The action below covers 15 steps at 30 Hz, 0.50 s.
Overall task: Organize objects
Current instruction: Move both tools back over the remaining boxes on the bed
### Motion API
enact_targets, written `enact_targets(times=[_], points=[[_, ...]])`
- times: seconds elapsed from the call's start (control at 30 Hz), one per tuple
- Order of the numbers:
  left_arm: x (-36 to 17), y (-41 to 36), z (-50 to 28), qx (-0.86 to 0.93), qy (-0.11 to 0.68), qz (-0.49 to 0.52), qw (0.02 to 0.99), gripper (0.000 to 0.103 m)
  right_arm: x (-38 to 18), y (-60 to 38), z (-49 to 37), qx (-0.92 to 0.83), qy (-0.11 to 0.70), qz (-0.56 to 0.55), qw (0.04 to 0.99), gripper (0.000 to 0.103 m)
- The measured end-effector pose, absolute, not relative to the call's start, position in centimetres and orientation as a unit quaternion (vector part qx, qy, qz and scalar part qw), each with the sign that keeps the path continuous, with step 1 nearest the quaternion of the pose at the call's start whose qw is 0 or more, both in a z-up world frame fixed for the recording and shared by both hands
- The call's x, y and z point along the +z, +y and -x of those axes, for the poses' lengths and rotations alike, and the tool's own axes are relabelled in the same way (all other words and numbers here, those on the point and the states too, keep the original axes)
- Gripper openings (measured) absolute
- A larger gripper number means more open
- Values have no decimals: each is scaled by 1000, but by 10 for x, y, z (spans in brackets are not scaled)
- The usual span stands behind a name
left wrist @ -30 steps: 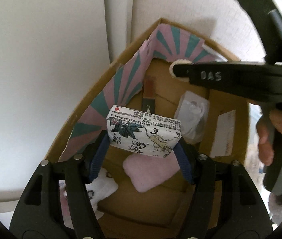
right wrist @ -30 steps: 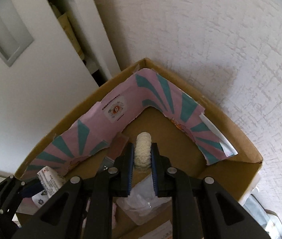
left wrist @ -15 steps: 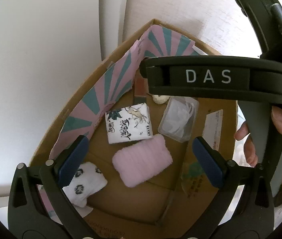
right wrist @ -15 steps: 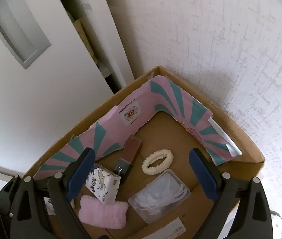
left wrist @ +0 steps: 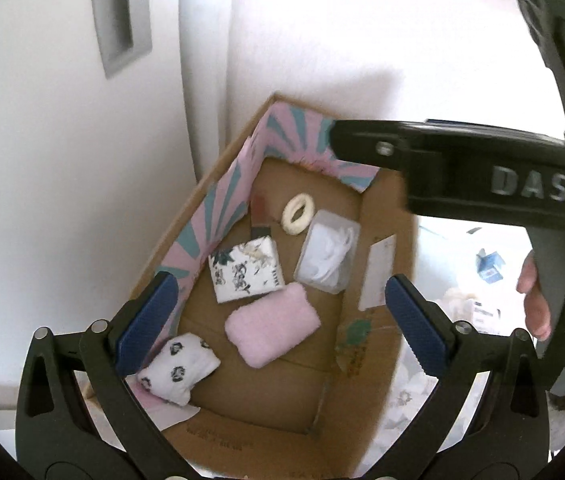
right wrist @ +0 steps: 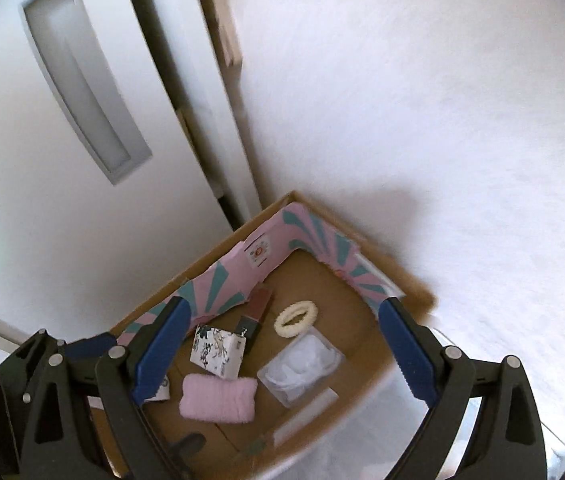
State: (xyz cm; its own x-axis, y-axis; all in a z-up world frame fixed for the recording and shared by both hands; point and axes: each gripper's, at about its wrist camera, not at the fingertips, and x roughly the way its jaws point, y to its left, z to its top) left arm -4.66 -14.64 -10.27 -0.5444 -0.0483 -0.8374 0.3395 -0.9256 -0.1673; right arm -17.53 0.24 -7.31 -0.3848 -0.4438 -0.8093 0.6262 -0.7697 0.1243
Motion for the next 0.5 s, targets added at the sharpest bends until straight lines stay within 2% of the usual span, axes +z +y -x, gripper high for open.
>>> enact_targets(times=[0.03, 0.27, 0.3, 0.5], points=[[-94, -145, 46, -869, 152, -458, 108, 103, -67, -39, 176, -831, 98, -446, 319, 94], [-62, -123, 35, -891, 125, -429, 75, 103, -25, 29, 151, -869, 58, -412, 269, 94], [-57, -119, 35, -893, 122, -427, 69, 103, -5, 35, 143, -874, 53, -408, 260, 94], [-36, -93, 38, -907, 97, -410, 26, 103, 21, 82, 111, -898, 26, -387, 209, 94]])
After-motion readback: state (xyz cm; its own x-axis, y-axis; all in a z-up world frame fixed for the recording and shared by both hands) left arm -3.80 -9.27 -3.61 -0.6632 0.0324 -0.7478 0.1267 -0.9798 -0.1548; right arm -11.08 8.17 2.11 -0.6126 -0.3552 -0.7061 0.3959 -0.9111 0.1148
